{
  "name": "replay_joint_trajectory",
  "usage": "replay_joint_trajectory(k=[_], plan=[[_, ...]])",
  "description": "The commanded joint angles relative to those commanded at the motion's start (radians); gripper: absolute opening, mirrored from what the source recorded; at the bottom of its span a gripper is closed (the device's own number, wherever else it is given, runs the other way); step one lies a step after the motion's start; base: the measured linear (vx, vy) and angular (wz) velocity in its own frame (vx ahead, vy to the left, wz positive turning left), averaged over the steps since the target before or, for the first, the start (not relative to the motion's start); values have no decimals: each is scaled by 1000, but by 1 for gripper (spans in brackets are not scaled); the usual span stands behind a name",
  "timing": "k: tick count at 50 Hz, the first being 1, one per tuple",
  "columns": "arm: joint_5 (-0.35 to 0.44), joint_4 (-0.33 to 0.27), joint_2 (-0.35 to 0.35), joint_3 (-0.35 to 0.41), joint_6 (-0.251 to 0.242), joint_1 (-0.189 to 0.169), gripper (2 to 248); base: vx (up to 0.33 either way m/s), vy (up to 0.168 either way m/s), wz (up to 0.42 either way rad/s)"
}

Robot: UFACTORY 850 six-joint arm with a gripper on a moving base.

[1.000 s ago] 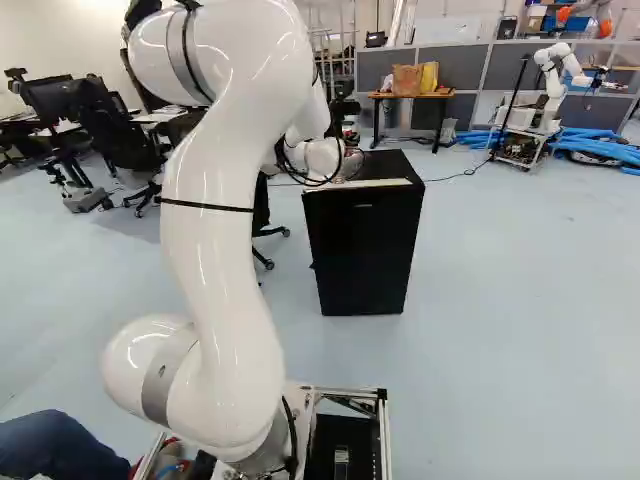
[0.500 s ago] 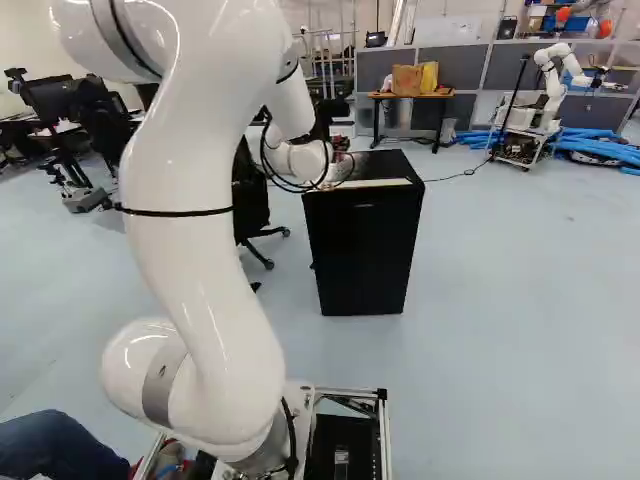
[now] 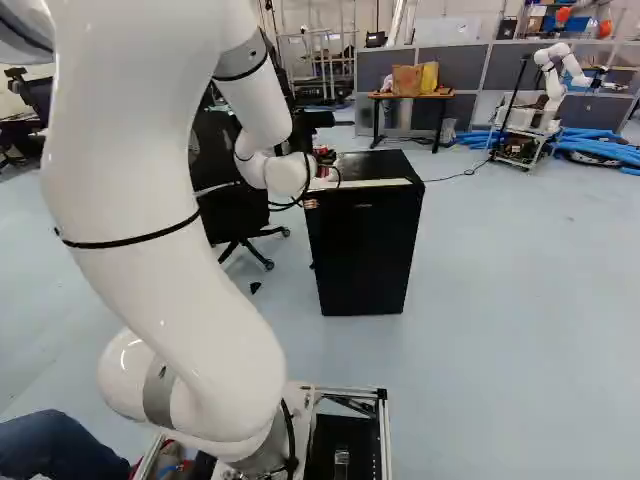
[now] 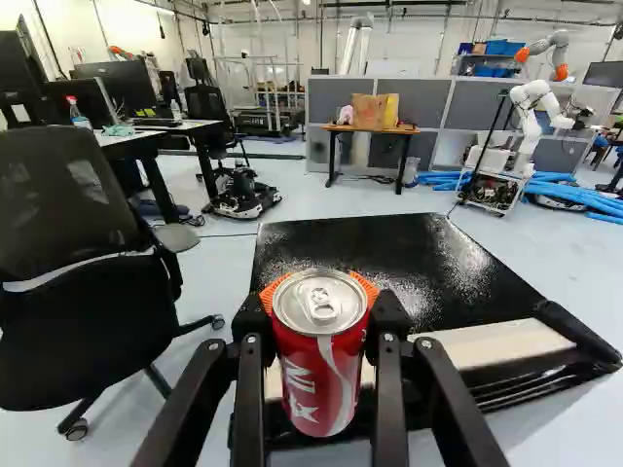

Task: Grab a drink from the fridge

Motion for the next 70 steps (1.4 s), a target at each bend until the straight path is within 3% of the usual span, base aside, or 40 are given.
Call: replay_joint_trajectory(k=[39,70], plan=[[9,17,276,359,0,54,98,0,0,0],[12,24,400,520,0,78,98,0,0,0]])
